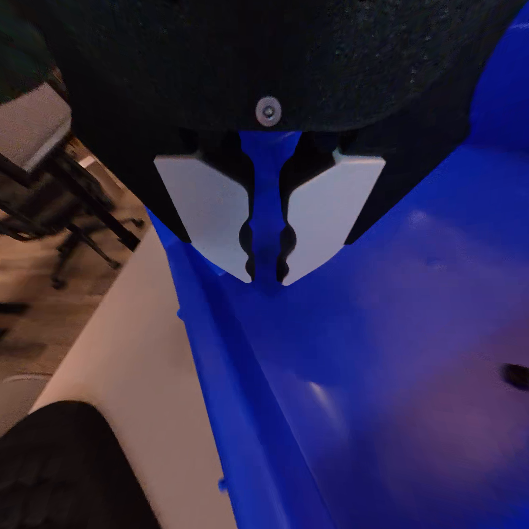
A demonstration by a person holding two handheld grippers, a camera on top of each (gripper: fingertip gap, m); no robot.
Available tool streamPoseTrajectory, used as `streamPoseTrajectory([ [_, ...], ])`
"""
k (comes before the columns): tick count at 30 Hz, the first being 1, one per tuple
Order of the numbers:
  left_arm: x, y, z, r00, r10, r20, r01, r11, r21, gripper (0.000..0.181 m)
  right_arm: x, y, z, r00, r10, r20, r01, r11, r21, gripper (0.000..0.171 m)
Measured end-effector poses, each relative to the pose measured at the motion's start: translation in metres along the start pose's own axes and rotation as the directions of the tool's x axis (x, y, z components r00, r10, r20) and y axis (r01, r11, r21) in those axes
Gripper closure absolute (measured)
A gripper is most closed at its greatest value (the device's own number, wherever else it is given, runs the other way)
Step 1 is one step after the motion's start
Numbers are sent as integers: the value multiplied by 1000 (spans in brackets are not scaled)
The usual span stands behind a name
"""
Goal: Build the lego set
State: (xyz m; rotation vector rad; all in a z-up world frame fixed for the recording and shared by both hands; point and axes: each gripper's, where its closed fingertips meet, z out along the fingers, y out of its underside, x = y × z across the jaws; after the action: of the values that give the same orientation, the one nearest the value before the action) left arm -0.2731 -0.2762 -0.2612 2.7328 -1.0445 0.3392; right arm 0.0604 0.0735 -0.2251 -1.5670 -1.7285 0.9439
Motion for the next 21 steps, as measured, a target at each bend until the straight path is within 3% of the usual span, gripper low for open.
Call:
streamPoseTrajectory([
  [4,16,15,19,991,-54,-124,28,979,-204,152,-2,-2,2,1000,-10,7,10,1000,10,126],
  [11,17,29,26,995,35,-90,-63,942,-329,150,7,7,-10,999,15,-31,-15,1000,6,126],
  [15,14,32,31,997,70,-34,-78,919,-386,173,9,9,-12,999,33,-41,-32,999,25,126],
  [16,15,31,32,997,66,-37,-75,919,-386,181,9,10,-11,999,35,-39,-34,999,26,126],
  [18,9,27,30,999,33,9,-28,940,-339,180,9,12,-10,999,34,-36,-33,999,21,126],
  [21,-3,14,10,994,-43,98,57,988,-140,180,10,11,-10,999,26,-35,-26,999,20,126],
])
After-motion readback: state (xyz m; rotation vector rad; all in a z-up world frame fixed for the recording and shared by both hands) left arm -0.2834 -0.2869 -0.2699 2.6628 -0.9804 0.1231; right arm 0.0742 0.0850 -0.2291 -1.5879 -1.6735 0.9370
